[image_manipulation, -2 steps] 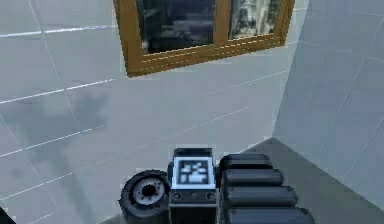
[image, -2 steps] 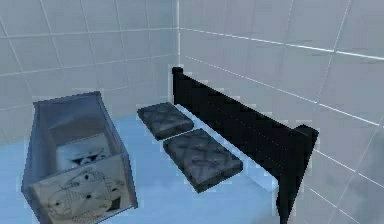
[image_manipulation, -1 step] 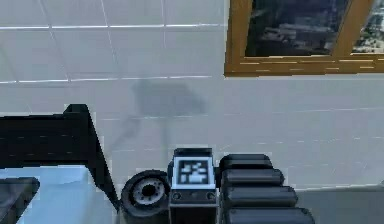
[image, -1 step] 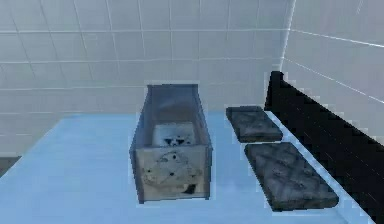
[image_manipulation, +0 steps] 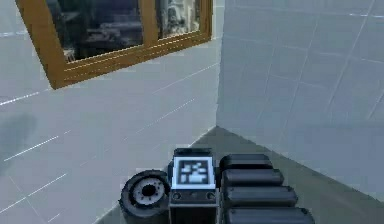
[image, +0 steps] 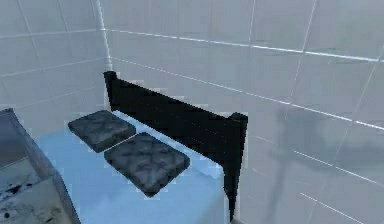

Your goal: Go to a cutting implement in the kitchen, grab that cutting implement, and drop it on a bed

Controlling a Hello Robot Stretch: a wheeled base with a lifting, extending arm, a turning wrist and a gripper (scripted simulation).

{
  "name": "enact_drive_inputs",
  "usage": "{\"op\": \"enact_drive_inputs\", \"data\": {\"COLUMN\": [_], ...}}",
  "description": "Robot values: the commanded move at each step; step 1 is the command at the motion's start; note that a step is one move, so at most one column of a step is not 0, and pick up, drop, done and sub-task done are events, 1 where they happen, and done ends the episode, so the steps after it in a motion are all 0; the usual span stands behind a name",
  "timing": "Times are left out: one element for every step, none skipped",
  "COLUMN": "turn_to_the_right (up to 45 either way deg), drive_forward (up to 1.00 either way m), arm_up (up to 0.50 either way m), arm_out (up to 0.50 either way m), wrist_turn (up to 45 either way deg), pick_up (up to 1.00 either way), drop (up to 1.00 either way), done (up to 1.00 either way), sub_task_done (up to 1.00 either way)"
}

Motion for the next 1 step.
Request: {"op": "enact_drive_inputs", "data": {"turn_to_the_right": [45.0], "drive_forward": [0.0], "arm_up": [0.0], "arm_out": [0.0], "wrist_turn": [0.0], "pick_up": [0.0], "drop": [0.0], "done": [0.0], "sub_task_done": [0.0]}}
